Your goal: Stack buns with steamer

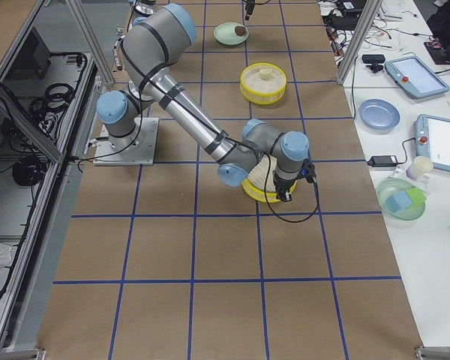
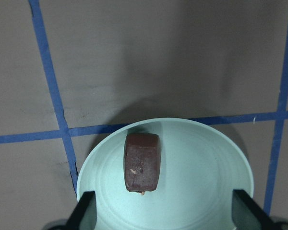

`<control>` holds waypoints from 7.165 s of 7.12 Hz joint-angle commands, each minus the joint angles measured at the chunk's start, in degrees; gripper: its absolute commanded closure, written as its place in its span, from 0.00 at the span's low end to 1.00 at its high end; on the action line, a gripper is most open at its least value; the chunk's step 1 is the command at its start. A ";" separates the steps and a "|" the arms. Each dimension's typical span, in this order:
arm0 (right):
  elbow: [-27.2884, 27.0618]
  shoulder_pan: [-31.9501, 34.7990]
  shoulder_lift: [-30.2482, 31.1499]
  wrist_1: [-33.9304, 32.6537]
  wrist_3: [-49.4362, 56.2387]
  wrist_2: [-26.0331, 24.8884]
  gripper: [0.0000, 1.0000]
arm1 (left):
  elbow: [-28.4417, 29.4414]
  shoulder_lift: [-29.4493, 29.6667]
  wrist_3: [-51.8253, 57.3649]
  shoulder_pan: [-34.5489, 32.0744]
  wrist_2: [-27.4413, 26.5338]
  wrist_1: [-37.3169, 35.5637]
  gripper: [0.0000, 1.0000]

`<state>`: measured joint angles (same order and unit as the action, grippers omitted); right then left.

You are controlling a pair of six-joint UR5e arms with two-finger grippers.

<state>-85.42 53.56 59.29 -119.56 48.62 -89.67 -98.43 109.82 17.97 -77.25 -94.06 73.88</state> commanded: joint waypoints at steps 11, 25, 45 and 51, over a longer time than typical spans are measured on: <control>-0.71 41.70 10.94 11.19 -62.59 -3.23 1.00 | -2.48 3.39 3.22 1.48 -0.34 -9.37 1.00; -2.82 42.86 6.28 7.32 -67.08 1.78 1.00 | 5.09 -7.25 -9.27 0.34 2.65 -6.64 1.00; -0.80 32.66 23.32 23.31 -41.42 0.55 0.00 | 4.38 2.58 -55.76 -22.60 25.24 -32.11 0.65; -1.06 32.92 26.31 24.81 -42.21 0.02 0.00 | 4.82 3.73 -61.89 -24.17 25.42 -32.74 0.00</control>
<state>-86.43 86.43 85.18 -94.78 6.45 -89.79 -93.77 113.61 -42.09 -100.92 -68.65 41.15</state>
